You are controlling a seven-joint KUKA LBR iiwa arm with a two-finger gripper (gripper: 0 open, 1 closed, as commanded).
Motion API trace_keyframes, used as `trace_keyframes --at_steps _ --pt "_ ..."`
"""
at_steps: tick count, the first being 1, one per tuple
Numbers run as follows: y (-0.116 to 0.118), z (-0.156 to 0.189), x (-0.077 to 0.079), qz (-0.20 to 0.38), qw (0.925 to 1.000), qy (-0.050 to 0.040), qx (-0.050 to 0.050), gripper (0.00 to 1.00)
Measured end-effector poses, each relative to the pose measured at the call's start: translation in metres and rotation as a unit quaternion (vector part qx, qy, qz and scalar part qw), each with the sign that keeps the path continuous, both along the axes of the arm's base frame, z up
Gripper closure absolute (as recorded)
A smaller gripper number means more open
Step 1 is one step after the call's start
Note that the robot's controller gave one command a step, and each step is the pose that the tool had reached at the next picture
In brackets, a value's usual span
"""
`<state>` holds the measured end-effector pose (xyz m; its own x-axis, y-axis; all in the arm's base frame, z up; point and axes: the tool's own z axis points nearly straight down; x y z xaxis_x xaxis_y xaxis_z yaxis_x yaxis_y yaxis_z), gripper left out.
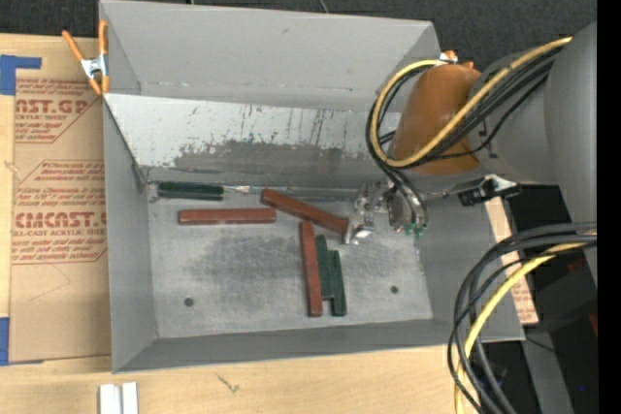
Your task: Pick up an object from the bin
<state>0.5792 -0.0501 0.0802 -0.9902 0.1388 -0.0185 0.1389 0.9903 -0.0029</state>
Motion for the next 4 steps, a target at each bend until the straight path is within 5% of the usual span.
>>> trace_keyframes --at_steps 2,3,4 --pt "0.009 0.022 0.002 0.001 1.0 0.0076 0.002 1.0" --pt "0.017 0.159 -0.023 0.024 0.9997 0.0075 0.002 1.0" --pt "0.017 0.159 -0.024 0.024 0.9997 0.0076 0.002 0.0"
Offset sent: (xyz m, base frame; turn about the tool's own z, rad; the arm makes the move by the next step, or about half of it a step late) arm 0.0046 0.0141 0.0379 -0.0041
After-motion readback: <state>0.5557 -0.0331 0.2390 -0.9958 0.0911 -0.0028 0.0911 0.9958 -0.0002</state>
